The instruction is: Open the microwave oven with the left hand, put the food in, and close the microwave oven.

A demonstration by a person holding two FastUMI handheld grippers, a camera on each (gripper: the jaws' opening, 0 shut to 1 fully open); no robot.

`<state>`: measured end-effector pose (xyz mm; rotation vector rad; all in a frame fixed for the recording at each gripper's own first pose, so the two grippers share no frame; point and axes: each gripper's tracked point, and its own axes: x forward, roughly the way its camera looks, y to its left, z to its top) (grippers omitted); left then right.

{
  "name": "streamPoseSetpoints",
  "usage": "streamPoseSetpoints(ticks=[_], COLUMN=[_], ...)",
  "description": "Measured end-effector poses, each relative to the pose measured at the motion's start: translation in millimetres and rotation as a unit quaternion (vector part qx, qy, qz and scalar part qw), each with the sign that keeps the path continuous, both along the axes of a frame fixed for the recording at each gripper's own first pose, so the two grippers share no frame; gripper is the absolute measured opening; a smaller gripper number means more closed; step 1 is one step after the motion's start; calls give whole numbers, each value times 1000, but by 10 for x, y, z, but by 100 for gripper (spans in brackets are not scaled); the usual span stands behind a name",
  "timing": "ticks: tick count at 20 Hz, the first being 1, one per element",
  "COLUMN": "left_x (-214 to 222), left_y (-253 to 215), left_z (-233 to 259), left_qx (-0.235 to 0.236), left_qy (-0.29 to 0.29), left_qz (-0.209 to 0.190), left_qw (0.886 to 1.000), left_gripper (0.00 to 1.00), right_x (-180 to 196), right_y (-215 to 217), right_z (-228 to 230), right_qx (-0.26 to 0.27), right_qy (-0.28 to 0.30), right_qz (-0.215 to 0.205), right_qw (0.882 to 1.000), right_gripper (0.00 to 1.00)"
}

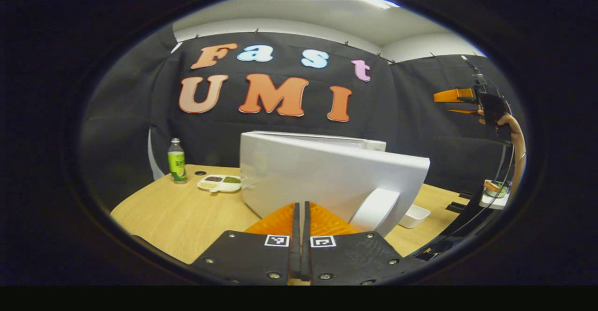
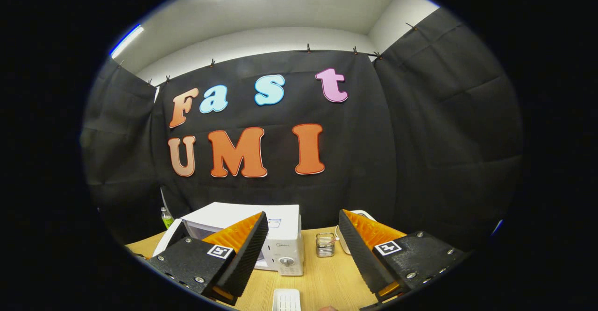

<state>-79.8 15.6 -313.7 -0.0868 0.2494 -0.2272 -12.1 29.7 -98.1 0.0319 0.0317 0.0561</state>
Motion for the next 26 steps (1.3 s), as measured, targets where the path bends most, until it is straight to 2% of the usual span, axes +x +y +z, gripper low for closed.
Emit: streamPoseSetpoints(ticks=[3, 7, 12, 16, 19, 26], left_x=[286, 617, 1179, 1658, 1989, 2126], left_y=[-204, -566, -876, -968, -970, -991], left_z=[15, -49, -106, -181, -288, -287], left_qx=[15, -1, 4, 2, 31, 66], left_qy=[-2, 8, 6, 12, 12, 9], left_qz=[3, -4, 4, 21, 35, 65], left_qw=[1000, 1000, 1000, 1000, 999, 996], left_gripper=[1, 1, 1, 2, 1, 0], right_x=[-9, -13, -58, -59, -50, 8], right_y=[-71, -231, -426, -602, -708, -829], right_z=[-29, -40, -96, -109, -113, -228], right_qx=[-1, 6, 4, 3, 6, 14], right_qy=[4, 2, 6, 8, 8, 19], right_qz=[1, -8, -21, -34, -42, -58], right_qw=[1000, 1000, 1000, 999, 999, 998], right_gripper=[94, 94, 94, 95, 94, 94])
